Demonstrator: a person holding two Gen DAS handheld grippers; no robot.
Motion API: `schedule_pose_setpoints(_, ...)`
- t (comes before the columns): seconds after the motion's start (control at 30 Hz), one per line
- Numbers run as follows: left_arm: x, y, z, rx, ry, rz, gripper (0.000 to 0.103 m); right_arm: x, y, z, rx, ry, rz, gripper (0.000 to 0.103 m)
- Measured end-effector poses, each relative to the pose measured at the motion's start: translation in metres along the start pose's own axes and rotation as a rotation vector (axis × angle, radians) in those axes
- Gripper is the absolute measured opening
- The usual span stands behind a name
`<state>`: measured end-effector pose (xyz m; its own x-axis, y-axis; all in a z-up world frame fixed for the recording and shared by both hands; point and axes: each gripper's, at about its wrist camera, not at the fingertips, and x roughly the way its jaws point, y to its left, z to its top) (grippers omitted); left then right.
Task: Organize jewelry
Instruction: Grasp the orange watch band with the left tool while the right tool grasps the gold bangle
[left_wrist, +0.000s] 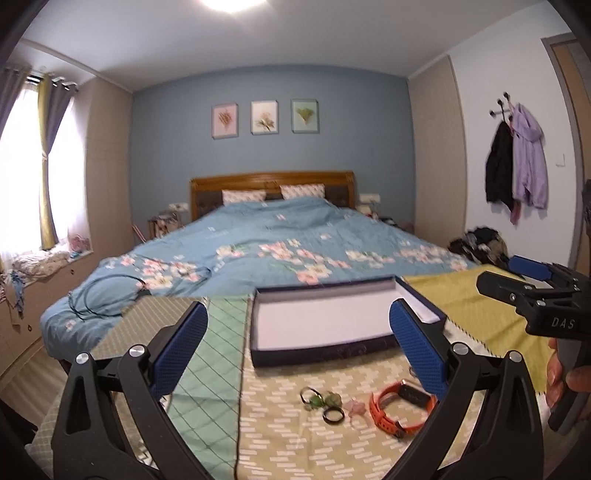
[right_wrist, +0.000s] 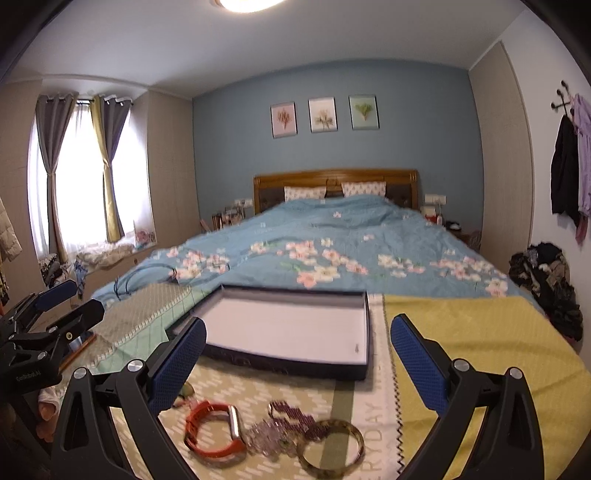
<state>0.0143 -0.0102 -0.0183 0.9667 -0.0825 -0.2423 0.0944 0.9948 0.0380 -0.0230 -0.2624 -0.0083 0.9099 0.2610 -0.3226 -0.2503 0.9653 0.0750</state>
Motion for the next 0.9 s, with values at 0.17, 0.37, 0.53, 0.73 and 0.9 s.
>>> schedule_pose_setpoints(0.17,0.035,-0.007,-0.017,0.024,0.18,-0.109,0.097,0.019,-0.005,-0.019,-0.057,0.164,-0.035,0.097)
schedule_pose_setpoints(0.37,0.067,-0.026,-0.041,0.084,0.305,-0.192,0.093,0.036,-0.016,-0.039,-0.044,0.31,-0.008,0.097)
schedule_pose_setpoints(0.53,0.089,-0.034,-0.053,0.129,0.375,-0.24,0.08,0.045,-0.025,-0.052,-0.017,0.391,0.019,0.091)
schedule_pose_setpoints(0.73,0.102,-0.048,-0.056,0.2,0.437,-0.288,0.072,0.059,-0.038,-0.058,0.022,0.473,0.036,0.063)
schedule_pose_setpoints(0.9,0.115,-0.063,-0.056,0.269,0.465,-0.344,0.06,0.065,-0.048,-0.065,0.062,0.514,0.053,0.04)
